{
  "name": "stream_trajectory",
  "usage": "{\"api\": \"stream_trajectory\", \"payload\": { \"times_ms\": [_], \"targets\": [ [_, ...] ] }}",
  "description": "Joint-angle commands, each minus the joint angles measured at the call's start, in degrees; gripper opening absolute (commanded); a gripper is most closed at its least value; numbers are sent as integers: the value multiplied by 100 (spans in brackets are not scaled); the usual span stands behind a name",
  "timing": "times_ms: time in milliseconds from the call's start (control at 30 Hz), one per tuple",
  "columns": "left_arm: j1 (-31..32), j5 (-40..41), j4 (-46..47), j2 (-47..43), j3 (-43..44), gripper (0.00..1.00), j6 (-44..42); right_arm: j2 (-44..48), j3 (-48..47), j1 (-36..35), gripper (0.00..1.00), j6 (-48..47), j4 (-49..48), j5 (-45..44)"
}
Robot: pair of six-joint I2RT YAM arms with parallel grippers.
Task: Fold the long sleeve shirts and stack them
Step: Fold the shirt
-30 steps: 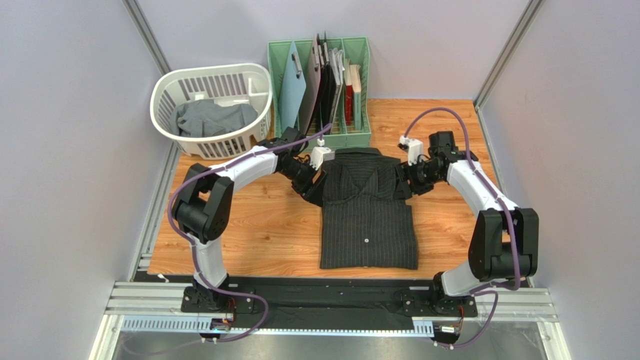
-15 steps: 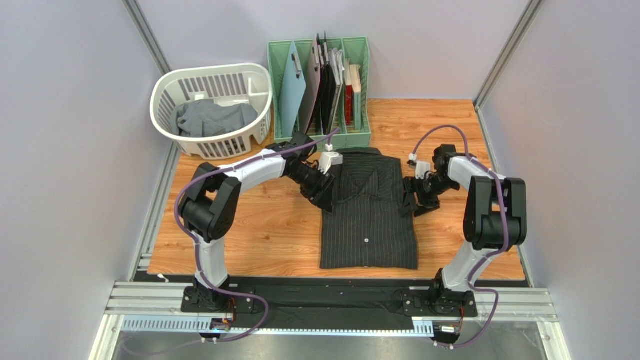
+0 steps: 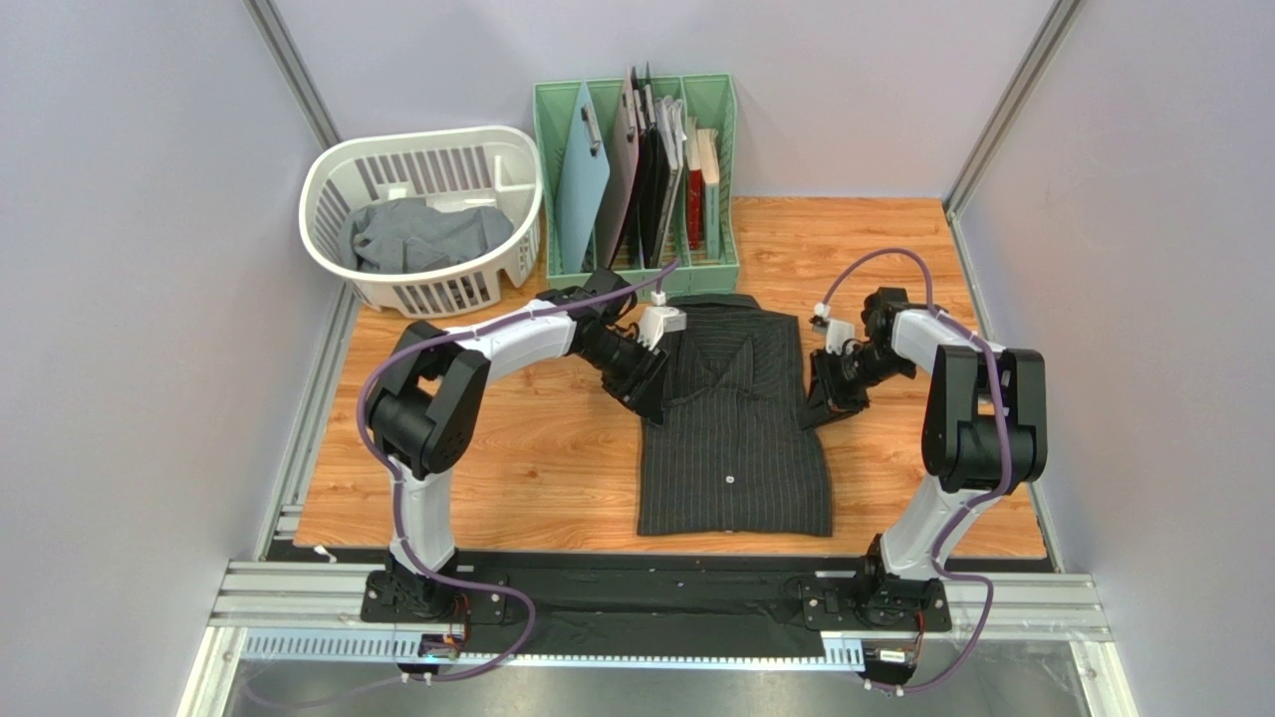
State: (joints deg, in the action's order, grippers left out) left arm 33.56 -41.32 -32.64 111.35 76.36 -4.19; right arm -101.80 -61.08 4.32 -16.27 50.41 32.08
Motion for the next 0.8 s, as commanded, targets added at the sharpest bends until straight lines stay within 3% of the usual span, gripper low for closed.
{"api": "stream_trajectory", "payload": {
  "times_ms": [0,33,100,133,200,433,667,767],
  "targets": [
    [36,-174,109,-78,107,49,67,142,-159,-27,11,-95,-49,483],
    [36,-227,100,-139,99,37,23,186,-150,-36,8,-156,-14,588],
    [36,-280,65,-349,2,25,23,361,-132,-62,1,-349,73,703],
    [36,-289,30,-438,-33,11,23,415,-115,-71,0,-411,100,808],
    [36,-289,-31,-692,-182,0,32,529,-123,-106,0,-648,214,879],
    [28,-96,-269,-1159,-516,0,40,881,-167,-124,0,-1027,355,1152],
    [10,414,-119,-748,-464,0,6,224,-132,-124,0,-957,-277,784],
    [1,520,-523,-326,-69,21,-196,-76,-290,-115,2,-957,-251,598]
  ]
}}
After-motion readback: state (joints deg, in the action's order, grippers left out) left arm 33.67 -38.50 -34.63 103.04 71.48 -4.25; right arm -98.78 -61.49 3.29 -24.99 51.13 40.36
